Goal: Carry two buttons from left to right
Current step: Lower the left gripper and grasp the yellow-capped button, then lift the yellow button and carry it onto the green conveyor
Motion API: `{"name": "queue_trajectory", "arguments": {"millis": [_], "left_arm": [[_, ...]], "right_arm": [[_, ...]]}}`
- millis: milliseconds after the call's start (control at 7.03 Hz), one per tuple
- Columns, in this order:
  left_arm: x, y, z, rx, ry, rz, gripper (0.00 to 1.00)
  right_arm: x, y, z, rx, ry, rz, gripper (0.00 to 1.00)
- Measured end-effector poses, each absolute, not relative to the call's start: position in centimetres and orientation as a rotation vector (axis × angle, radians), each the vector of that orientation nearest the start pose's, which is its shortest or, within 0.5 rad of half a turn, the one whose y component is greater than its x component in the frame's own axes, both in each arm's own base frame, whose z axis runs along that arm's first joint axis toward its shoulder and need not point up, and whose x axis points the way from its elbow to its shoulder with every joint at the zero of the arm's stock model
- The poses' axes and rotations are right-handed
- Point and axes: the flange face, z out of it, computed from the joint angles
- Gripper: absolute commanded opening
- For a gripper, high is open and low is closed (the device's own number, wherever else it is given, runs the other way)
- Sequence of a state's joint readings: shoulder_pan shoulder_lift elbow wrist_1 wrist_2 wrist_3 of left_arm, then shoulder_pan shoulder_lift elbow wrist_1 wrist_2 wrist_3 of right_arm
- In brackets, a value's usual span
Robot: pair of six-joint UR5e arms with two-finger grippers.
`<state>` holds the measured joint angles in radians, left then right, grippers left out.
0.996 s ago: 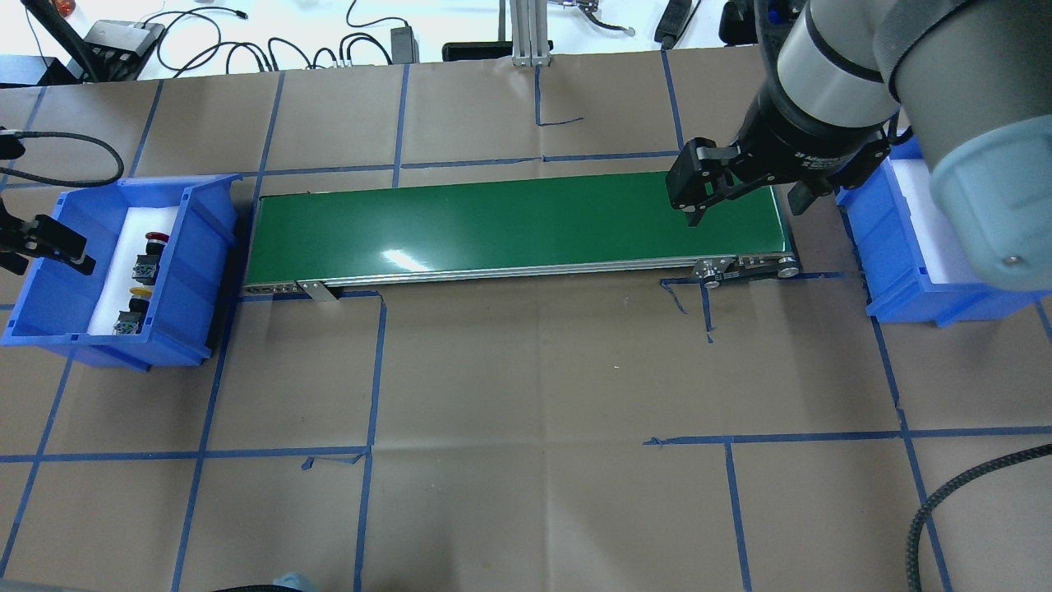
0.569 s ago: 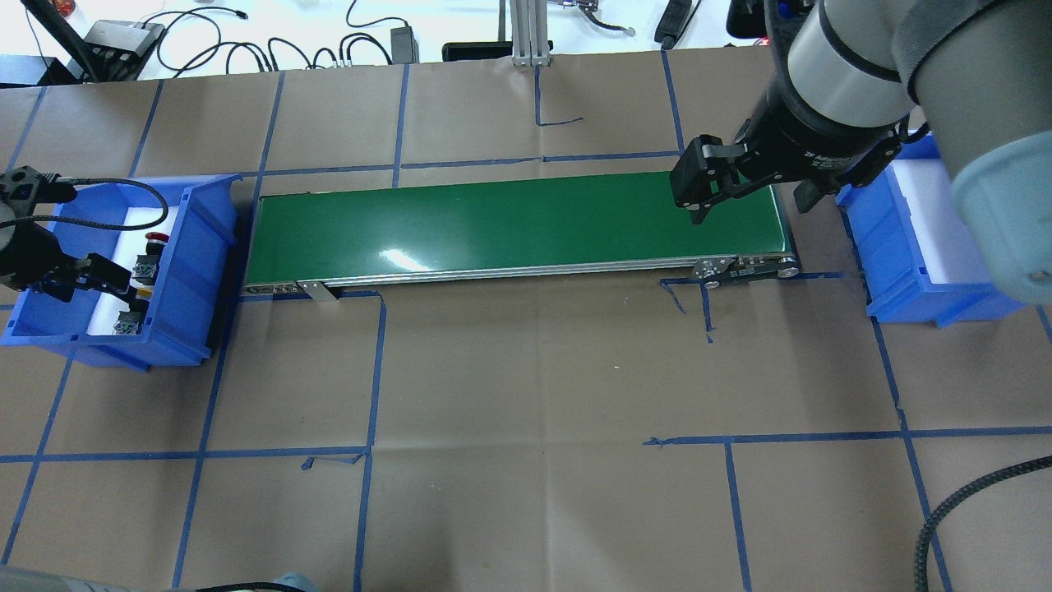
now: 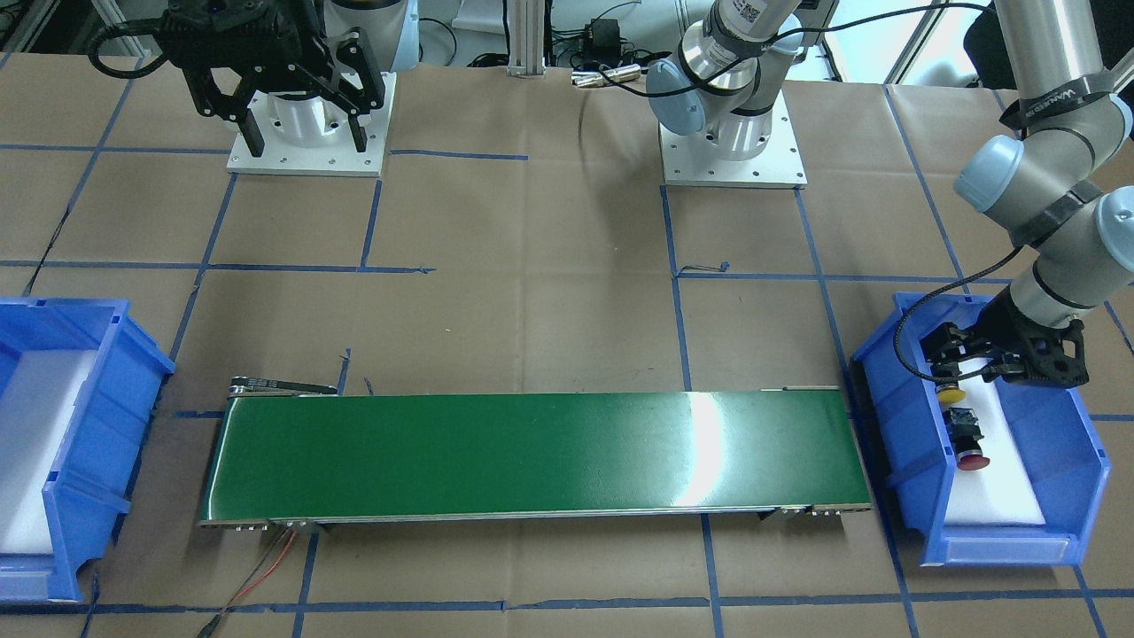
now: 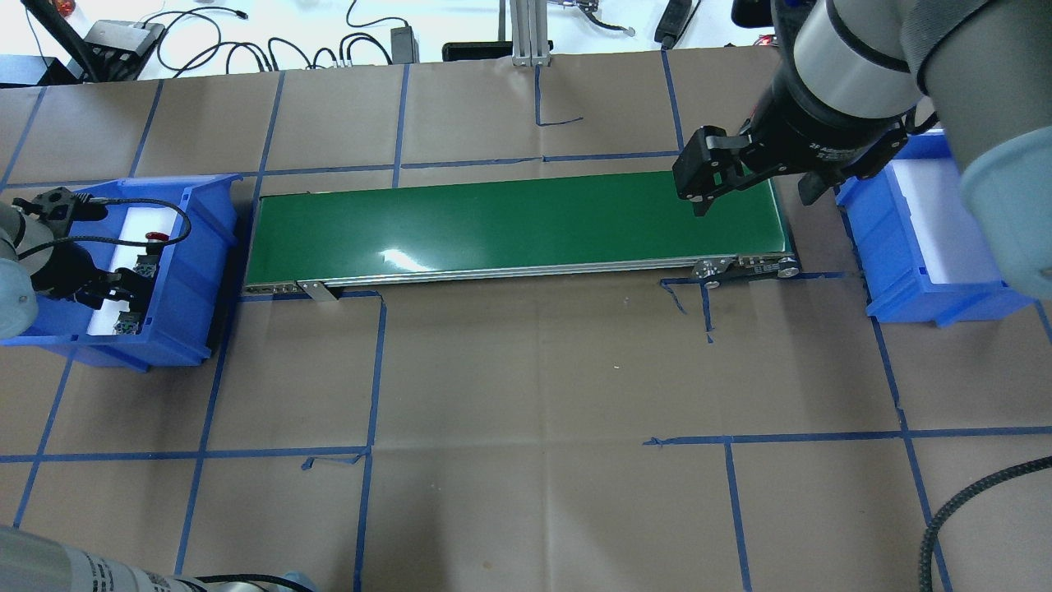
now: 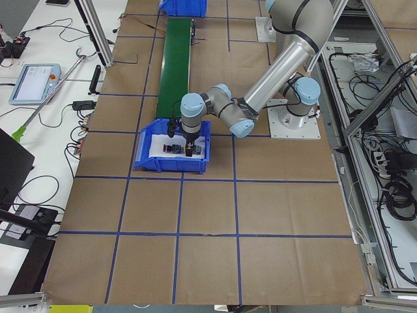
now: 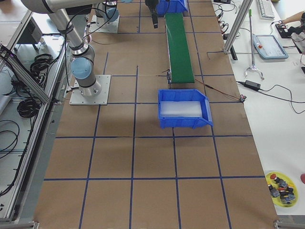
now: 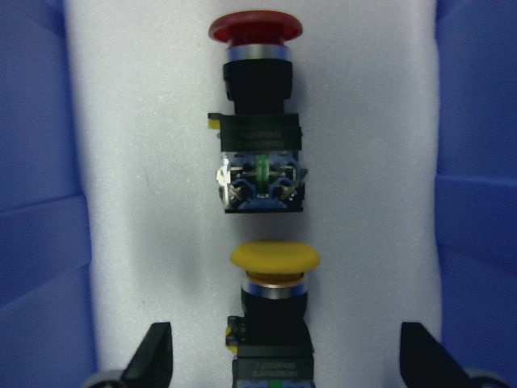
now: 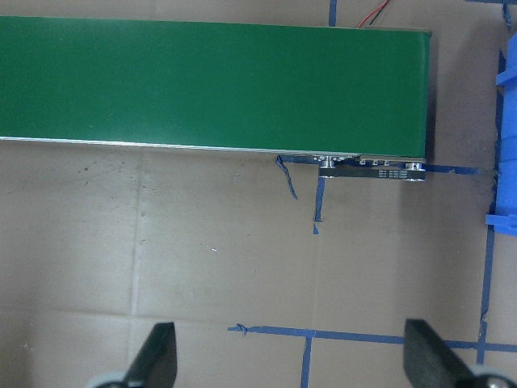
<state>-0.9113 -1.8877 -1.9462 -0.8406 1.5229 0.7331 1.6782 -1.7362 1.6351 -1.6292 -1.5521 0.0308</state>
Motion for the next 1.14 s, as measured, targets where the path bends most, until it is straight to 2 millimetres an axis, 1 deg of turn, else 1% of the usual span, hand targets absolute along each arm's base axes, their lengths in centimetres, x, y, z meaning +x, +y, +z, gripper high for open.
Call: {"name": "queue_trajectory", "arguments": {"millis": [142,285,427,569,712,854,996,1139], "left_arm": [[22.01,-50.87,21.57,0.117,3.148,-0.093,0.87],[22.01,-50.84,21.35,0.117,3.142,-0.099,0.63],[22.04,-50.85,21.29,0.113,3.136,-0.105,0.48],[22.08,-50.87,21.31,0.106,3.132,-0.108,0.36],[22.09,-50.86,21.28,0.088,3.131,-0.107,0.27],[22.05,-50.87,21.27,0.064,3.132,-0.107,0.17],[22.01,-50.88,21.32,0.044,3.134,-0.109,0.11],[22.03,-50.99,21.76,0.029,3.13,-0.119,0.1]], "right_arm": [[18.18,-41.72,53.86,-0.121,3.097,-0.245,1.0],[18.22,-41.71,53.82,-0.121,3.096,-0.244,1.0],[18.23,-41.72,53.83,-0.121,3.096,-0.245,1.0],[18.17,-41.74,53.88,-0.119,3.097,-0.247,1.0],[18.09,-41.78,53.9,-0.116,3.099,-0.249,1.0],[18.07,-41.81,53.77,-0.116,3.103,-0.246,1.0],[18.13,-41.78,53.37,-0.12,3.108,-0.231,1.0],[18.22,-41.69,52.91,-0.123,3.111,-0.206,1.0]]}}
